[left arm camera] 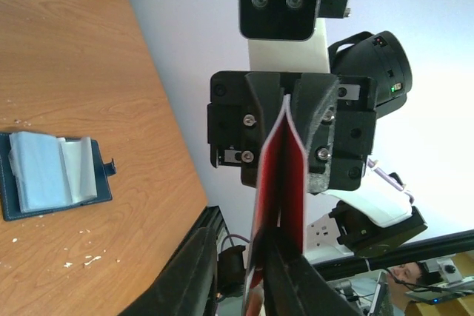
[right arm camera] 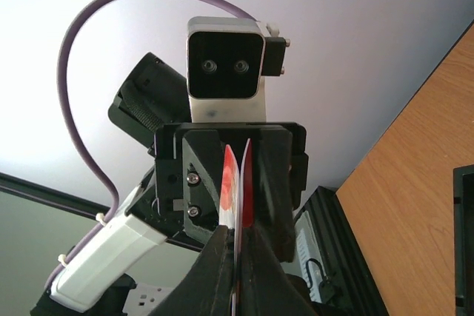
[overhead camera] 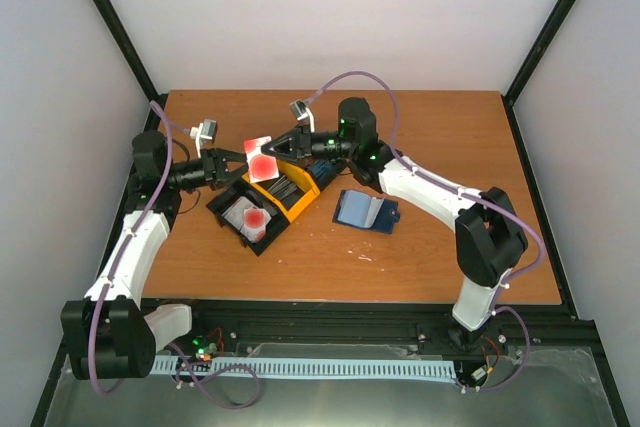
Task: Put the credit cards into the card holder
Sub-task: Place the credit card at the center of the board.
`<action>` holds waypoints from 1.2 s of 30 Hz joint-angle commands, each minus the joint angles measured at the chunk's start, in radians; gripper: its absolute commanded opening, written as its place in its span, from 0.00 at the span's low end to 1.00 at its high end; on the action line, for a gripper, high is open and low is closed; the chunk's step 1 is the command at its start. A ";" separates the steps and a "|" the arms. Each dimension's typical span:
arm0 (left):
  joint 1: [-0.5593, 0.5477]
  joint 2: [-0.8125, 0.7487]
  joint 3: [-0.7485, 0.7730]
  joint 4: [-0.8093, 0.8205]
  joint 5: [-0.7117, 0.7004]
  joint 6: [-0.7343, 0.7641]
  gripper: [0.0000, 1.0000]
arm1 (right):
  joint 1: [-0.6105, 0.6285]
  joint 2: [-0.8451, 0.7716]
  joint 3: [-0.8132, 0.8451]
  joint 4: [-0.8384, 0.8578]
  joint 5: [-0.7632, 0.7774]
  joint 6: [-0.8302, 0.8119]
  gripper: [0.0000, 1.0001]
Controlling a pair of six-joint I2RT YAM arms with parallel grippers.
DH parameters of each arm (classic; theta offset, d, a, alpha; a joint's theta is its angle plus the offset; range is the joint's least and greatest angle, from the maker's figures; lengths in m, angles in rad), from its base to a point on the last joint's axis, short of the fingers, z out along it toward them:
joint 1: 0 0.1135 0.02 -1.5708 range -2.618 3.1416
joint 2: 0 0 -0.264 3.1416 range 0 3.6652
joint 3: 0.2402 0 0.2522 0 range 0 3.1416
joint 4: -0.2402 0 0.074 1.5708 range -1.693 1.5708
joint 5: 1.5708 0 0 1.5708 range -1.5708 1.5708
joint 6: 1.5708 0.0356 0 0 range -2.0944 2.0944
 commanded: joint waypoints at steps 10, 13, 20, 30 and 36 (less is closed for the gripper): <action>0.007 0.041 -0.010 0.084 0.028 -0.136 0.01 | -0.044 0.052 -0.083 0.213 0.019 0.133 0.03; 0.032 0.044 0.003 0.070 0.029 -0.140 0.01 | -0.071 0.052 -0.127 0.283 0.016 0.178 0.03; 0.042 0.078 0.039 0.013 0.019 -0.120 0.01 | -0.109 0.058 -0.172 0.337 0.006 0.211 0.03; 0.046 0.129 0.068 0.001 -0.007 -0.136 0.01 | -0.130 0.079 -0.210 0.423 0.002 0.287 0.07; 0.049 0.154 0.086 -0.017 -0.009 -0.108 0.01 | -0.134 0.087 -0.204 0.436 -0.004 0.300 0.03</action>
